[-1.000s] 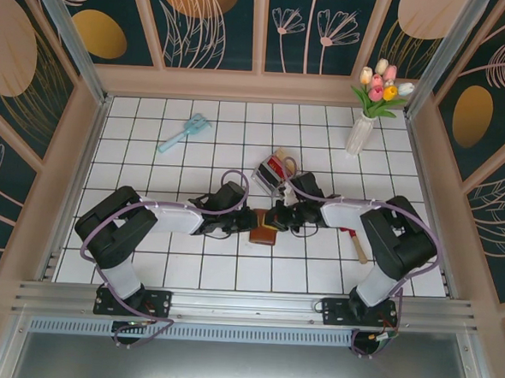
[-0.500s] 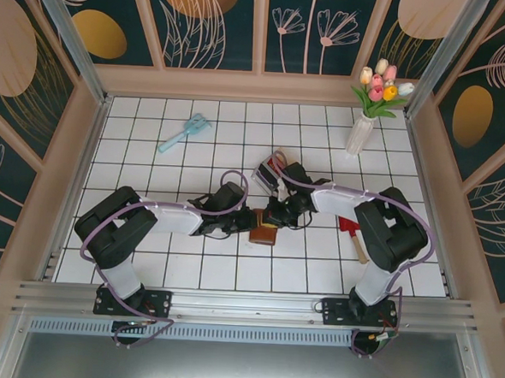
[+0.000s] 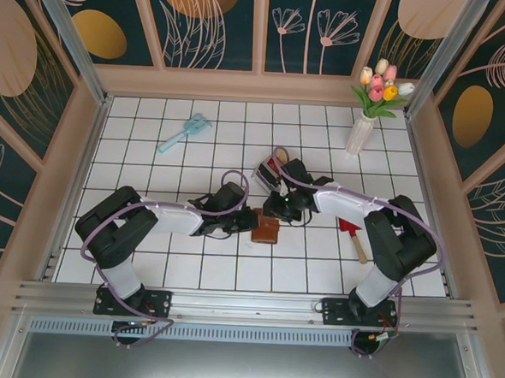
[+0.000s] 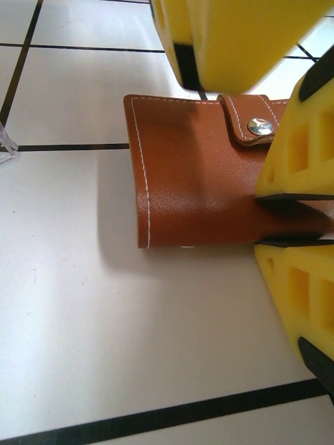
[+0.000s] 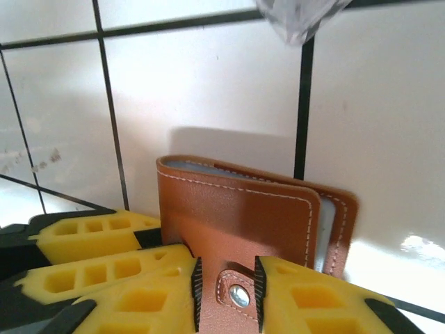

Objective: Put the credit cards into the card holder
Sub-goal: Close the button on the card holder, then reset both arms

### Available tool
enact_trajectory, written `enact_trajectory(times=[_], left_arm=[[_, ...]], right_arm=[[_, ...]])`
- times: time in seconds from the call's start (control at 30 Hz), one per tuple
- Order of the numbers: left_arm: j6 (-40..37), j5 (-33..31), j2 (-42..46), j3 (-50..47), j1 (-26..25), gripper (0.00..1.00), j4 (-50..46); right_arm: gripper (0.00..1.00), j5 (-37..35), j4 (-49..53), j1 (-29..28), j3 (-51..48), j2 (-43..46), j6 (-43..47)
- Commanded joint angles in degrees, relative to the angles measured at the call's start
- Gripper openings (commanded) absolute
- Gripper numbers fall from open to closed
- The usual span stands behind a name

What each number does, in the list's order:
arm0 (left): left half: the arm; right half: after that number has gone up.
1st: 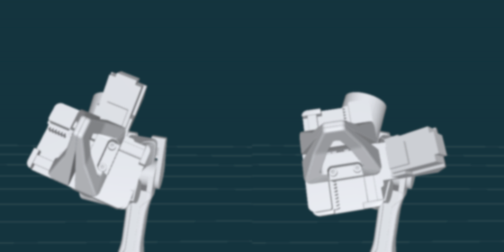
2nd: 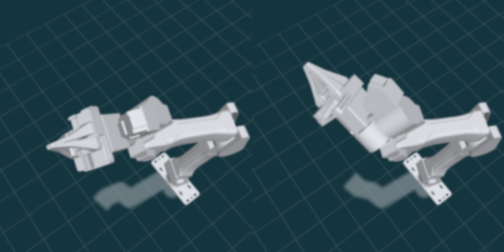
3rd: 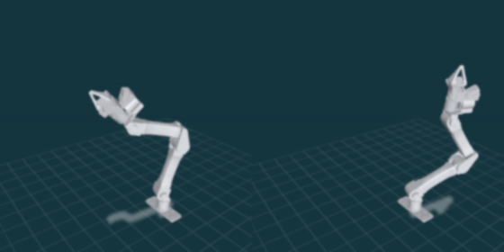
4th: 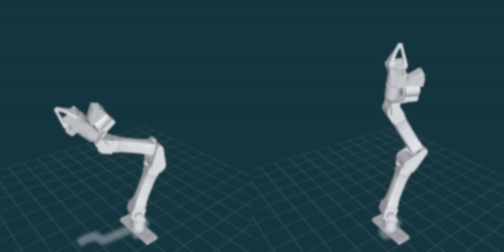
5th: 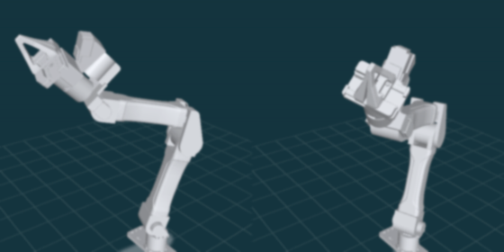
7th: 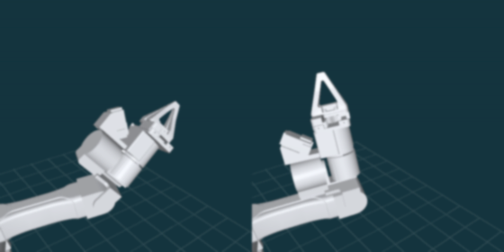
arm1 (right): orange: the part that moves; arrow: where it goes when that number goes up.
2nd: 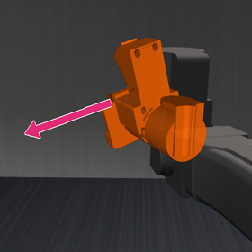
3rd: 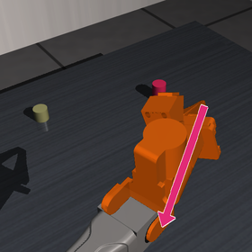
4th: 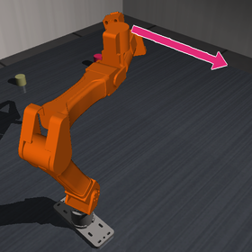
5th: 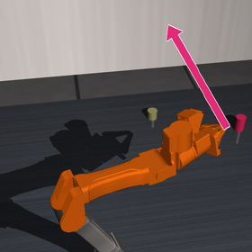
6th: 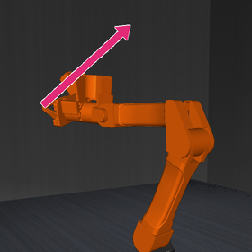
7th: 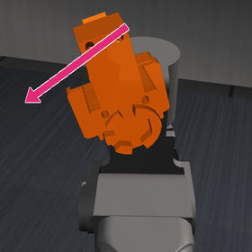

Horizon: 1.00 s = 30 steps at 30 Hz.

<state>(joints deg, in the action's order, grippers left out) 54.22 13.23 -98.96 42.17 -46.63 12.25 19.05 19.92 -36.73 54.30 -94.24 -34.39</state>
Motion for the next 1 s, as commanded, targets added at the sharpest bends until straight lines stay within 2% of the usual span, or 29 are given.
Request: enact_trajectory(times=[0.0, 0.1, 0.23, 0.3, 0.37, 0.4, 0.5, 0.53, 0.57, 0.6, 0.7, 0.77, 0.83, 0.9, 0.97], left_arm=[[-1.1, -0.1, -1.2, -0.4, -0.5, 0.22, -3.5], [-1.2, 0.1, -0.8, -0.3, -0.6, 0.23, -3.4], [-2.1, 1.0, 0.3, 0.4, -0.6, 0.34, -3.0], [-2.3, 0.0, 3.7, 0.5, -0.6, 0.43, -2.9], [-3.3, -3.6, 8.2, 0.5, -0.5, 0.51, -3.7], [-4.1, -7.3, 11.1, 0.5, -0.5, 0.57, -4.9], [-8.2, -23.2, 19.3, 0.2, -0.2, 0.73, -10.2], [-10.0, -29.5, 21.7, 0.1, 0.6, 0.85, -12.6], [-11.3, -35.3, 23.5, -0.2, 1.6, 0.91, -14.4], [-12.9, -41.6, 25.6, -1.0, 3.6, 0.97, -15.5], [-18.4, -50.7, 32.2, -4.2, 12.1, 0.99, -14.6], [-25.6, -59.6, 36.1, -8.1, 14.2, 0.99, -7.5], [-34.1, -66.1, 38.0, -14.4, 16.8, 0.99, 5.1], [-39.7, -66.2, 37.6, -19.5, 19.9, 0.99, 14.9], [-41.6, -66.7, 35.3, -21.0, 22.9, 0.99, 19.4]], right_arm=[[0.31, -3.0, -0.9, 0.5, -0.9, 4.8, 0.1], [0.28, -2.1, -1.6, 1.7, -3.3, 7.3, -0.5], [0.26, -10.7, -1.6, 3.2, -7.3, 12.6, -2.2], [0.29, -16.9, -2.2, 4.8, -8.8, 17.5, -1.7], [0.41, -25.7, -2.6, 5.1, -9.5, 23.0, 1.7], [0.48, -32.9, -2.9, 5.1, -9.5, 25.6, 3.2], [0.70, -51.9, -13.6, 9.2, -14.4, 31.8, 12.9], [0.82, -55.2, -20.2, 11.4, -17.6, 32.9, 17.5], [0.94, -56.5, -25.3, 14.0, -20.4, 33.3, 20.8], [0.97, -57.1, -31.8, 17.2, -23.5, 33.1, 24.1], [0.99, -52.4, -50.6, 26.6, -32.7, 28.8, 30.6], [0.99, -46.2, -58.2, 31.9, -35.7, 24.9, 30.4], [0.97, -39.7, -66.4, 34.8, -38.7, 21.5, 30.7], [0.97, -33.2, -75.7, 34.9, -41.9, 20.3, 33.4], [0.97, -30.5, -81.5, 35.3, -41.9, 17.3, 34.9]])
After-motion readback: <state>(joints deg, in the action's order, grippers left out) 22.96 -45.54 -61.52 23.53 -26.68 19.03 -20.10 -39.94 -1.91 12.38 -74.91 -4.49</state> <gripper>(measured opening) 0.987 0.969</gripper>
